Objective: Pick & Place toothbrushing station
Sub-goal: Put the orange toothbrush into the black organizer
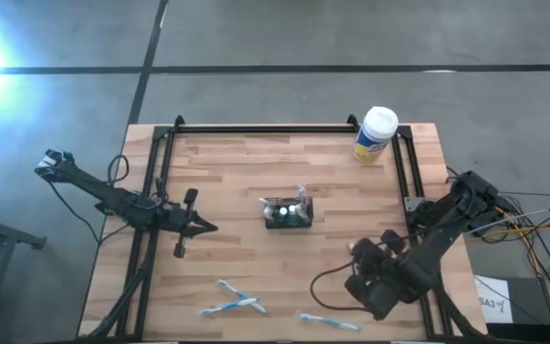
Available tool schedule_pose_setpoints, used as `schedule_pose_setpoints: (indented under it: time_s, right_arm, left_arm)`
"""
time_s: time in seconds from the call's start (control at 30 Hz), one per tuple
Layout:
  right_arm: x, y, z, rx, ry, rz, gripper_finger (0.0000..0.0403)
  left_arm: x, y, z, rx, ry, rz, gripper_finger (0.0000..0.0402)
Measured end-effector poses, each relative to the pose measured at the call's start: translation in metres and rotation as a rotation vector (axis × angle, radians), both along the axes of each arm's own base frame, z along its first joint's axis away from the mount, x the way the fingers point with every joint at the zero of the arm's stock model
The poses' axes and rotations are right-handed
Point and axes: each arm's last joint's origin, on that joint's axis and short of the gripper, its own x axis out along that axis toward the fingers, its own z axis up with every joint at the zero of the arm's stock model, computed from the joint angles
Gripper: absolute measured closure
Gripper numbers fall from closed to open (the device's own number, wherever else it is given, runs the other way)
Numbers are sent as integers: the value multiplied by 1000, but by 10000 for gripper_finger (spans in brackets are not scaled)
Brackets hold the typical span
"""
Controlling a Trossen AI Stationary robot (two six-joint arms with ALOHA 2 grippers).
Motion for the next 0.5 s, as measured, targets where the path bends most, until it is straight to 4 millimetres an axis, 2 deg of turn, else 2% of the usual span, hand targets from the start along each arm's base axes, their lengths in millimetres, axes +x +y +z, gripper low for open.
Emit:
schedule_pose_setpoints:
  time_s: [0.23,0.37,0.5]
  right_arm:
    - [1,0,-27,8,12,-4,356]
    - [2,-1,-48,119,32,7,317]
    - [-3,-13,-64,97,58,-46,268]
  left_arm:
    - [0,0,0,-8,2,1,392]
    - [0,0,0,6,0,0,394]
    - [1,0,-1,13,4,0,389]
